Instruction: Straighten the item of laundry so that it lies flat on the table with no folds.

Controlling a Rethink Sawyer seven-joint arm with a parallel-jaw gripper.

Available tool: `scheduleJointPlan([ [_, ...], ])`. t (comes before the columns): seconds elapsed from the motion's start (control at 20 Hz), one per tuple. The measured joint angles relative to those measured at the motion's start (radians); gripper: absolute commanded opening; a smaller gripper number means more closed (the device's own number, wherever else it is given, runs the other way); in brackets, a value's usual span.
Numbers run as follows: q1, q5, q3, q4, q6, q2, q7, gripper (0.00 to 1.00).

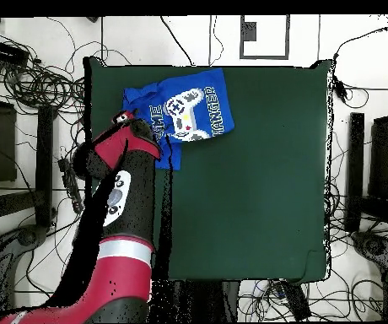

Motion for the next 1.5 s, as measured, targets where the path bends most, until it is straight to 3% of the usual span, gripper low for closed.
scheduleJointPlan([
  [0.35,0.0,0.014,0.0,-0.023,0.0,-0.05,0.0,1.0],
  [0.9,0.001,0.027,-0.004,-0.168,0.001,-0.011,0.0,1.0],
  [1.5,0.003,0.036,-0.026,-0.195,0.001,0.007,0.0,1.0],
])
